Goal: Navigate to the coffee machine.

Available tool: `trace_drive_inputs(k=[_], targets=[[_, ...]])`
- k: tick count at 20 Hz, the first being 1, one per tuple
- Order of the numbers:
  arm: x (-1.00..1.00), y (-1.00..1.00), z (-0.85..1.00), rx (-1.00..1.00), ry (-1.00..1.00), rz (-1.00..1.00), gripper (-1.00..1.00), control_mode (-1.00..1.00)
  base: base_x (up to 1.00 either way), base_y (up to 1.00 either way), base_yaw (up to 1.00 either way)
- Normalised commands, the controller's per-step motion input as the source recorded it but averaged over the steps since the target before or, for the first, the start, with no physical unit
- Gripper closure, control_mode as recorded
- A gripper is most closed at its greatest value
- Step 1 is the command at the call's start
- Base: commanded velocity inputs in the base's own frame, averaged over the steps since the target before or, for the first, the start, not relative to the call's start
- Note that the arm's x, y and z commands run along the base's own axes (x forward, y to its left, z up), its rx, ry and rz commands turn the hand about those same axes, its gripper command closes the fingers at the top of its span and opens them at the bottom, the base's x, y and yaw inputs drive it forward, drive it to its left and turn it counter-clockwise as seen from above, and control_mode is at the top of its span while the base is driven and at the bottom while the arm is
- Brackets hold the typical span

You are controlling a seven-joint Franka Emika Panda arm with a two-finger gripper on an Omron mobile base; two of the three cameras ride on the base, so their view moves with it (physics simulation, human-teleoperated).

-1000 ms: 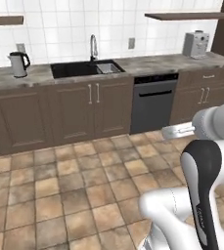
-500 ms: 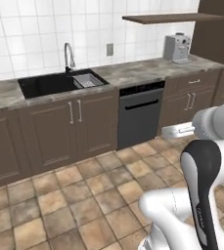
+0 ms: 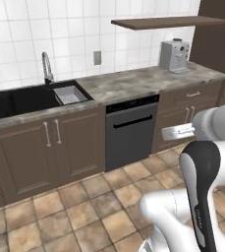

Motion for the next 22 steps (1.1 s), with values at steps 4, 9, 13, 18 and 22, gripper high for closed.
trace_drive_inputs(k=[4, 9, 13, 18, 22], targets=[[0.00, 0.00, 0.00, 0.00, 0.00, 0.00, -1.00, 1.00, 1.00, -1.00, 0.13], [0.00, 0.00, 0.00, 0.00, 0.00, 0.00, -1.00, 1.00, 1.00, -1.00, 0.16], [0.00, 0.00, 0.00, 0.00, 0.00, 0.00, -1.00, 1.00, 1.00, -1.00, 0.14], [0.00, 0.00, 0.00, 0.00, 0.00, 0.00, -1.00, 1.00, 1.00, -1.00, 0.14], [0.00, 0.00, 0.00, 0.00, 0.00, 0.00, -1.00, 1.00, 1.00, -1.00, 0.15]])
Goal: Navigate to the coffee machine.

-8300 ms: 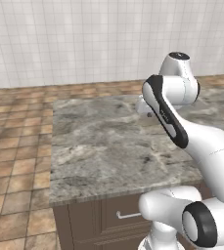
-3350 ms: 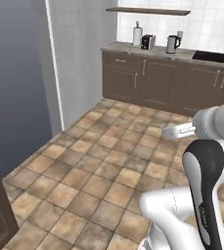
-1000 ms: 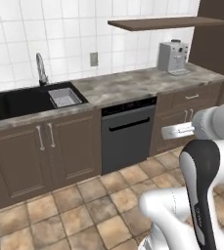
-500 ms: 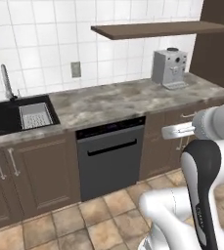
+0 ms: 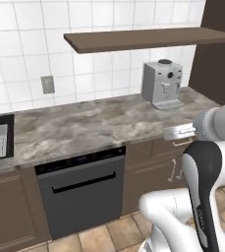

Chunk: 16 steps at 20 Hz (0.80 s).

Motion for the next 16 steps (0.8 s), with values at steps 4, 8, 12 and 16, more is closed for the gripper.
trace_drive_inputs(k=[4, 8, 12, 16], targets=[[0.00, 0.00, 0.00, 0.00, 0.00, 0.00, -1.00, 1.00, 1.00, -1.00, 0.17], [0.00, 0.00, 0.00, 0.00, 0.00, 0.00, -1.00, 1.00, 1.00, -0.96, 0.19], [0.00, 0.00, 0.00, 0.00, 0.00, 0.00, -1.00, 1.00, 1.00, -0.77, 0.26], [0.00, 0.00, 0.00, 0.00, 0.00, 0.00, -1.00, 1.00, 1.00, -0.74, 0.29]])
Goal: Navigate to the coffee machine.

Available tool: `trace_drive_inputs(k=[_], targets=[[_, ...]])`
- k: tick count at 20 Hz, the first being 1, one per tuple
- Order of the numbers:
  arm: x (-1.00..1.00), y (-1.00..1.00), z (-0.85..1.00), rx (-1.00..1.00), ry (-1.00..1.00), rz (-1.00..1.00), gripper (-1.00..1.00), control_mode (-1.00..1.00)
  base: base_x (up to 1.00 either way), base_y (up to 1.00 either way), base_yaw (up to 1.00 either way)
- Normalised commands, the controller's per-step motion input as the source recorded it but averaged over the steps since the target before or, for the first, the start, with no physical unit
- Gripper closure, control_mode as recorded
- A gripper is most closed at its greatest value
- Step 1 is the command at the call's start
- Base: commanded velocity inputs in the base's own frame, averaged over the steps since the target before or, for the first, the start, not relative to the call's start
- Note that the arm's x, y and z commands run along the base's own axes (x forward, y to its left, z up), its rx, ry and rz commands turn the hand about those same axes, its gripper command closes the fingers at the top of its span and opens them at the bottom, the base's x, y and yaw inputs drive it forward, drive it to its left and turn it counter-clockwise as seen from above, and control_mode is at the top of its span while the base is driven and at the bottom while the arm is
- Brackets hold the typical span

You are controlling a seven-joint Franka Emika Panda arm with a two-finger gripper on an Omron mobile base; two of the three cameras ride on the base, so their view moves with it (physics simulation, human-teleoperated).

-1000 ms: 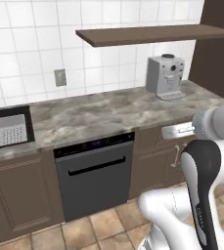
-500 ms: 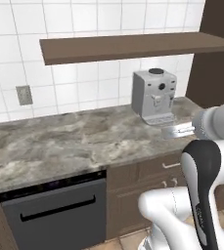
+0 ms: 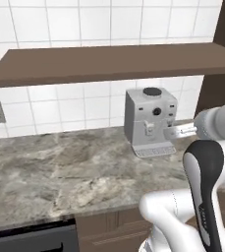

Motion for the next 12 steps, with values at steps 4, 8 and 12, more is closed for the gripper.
trace_drive_inputs(k=[4, 8, 12], targets=[[0.00, 0.00, 0.00, 0.00, 0.00, 0.00, -1.00, 1.00, 1.00, -0.52, 0.24], [0.00, 0.00, 0.00, 0.00, 0.00, 0.00, -1.00, 1.00, 1.00, -0.67, 0.32], [0.00, 0.00, 0.00, 0.00, 0.00, 0.00, -1.00, 1.00, 0.93, -0.83, 0.34]])
